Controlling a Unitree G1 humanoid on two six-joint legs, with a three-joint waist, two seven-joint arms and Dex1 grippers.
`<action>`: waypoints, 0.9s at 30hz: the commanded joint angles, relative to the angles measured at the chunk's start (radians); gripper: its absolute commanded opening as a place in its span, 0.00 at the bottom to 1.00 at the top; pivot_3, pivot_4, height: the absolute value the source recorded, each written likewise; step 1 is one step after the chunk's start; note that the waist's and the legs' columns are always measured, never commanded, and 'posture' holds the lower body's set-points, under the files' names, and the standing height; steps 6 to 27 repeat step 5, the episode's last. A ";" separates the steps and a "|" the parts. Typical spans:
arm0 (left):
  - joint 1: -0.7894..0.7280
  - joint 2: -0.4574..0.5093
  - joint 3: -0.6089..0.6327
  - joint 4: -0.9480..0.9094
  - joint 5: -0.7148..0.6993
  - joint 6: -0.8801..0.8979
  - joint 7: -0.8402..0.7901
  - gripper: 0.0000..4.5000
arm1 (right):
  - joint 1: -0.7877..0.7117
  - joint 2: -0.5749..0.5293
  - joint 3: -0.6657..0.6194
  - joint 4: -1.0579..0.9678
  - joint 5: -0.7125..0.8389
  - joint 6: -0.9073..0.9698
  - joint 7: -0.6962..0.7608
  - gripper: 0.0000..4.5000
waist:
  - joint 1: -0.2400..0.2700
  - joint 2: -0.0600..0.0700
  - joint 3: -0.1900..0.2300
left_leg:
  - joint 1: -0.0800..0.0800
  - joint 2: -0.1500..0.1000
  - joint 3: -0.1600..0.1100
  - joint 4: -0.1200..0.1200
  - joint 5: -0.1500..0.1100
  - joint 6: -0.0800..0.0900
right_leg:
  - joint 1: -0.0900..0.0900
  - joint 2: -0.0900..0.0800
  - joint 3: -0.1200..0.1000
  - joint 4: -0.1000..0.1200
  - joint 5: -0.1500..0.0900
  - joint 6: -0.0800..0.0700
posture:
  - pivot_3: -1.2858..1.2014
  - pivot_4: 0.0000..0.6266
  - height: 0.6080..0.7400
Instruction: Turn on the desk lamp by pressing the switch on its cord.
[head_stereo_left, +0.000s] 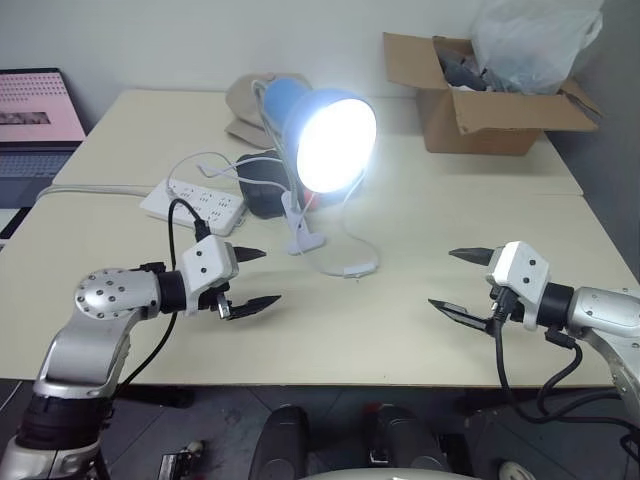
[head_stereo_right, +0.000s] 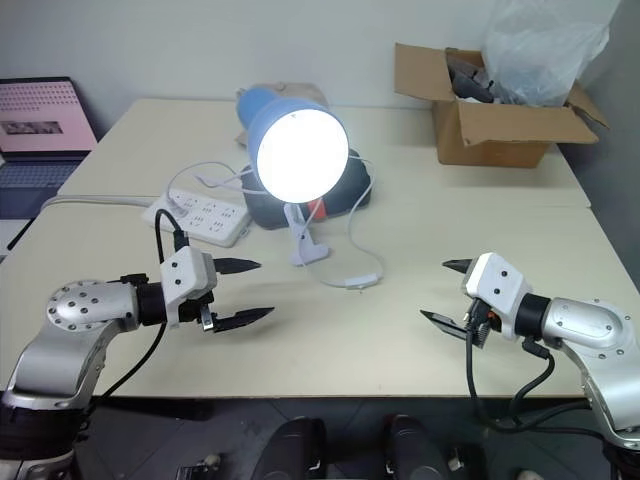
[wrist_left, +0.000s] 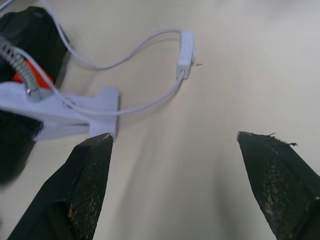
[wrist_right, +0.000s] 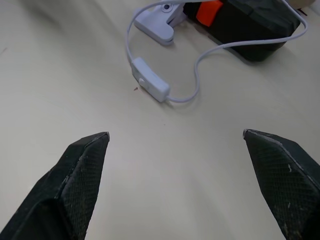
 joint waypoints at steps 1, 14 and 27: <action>0.071 0.012 0.081 -0.117 -0.082 0.086 0.037 0.91 | -0.029 -0.021 -0.030 0.039 0.036 -0.055 0.043 1.00 | 0.000 0.000 0.000 | 0.000 0.000 0.000 0.000 0.000 0.000 | 0.000 0.000 0.000 0.000 0.000 0.000 | 0.52 0.24 1.00; 0.116 -0.010 0.106 -0.150 -0.101 0.078 0.072 0.91 | -0.061 -0.027 -0.006 0.083 0.034 -0.085 0.064 1.00 | 0.001 0.000 0.000 | 0.000 0.000 -0.001 0.000 0.000 0.000 | 0.000 0.000 -0.001 0.000 0.000 -0.001 | 0.52 0.24 1.00; 0.116 -0.010 0.106 -0.150 -0.101 0.078 0.072 0.91 | -0.061 -0.027 -0.006 0.083 0.034 -0.085 0.064 1.00 | 0.001 0.000 0.000 | 0.000 0.000 -0.001 0.000 0.000 0.000 | 0.000 0.000 -0.001 0.000 0.000 -0.001 | 0.52 0.24 1.00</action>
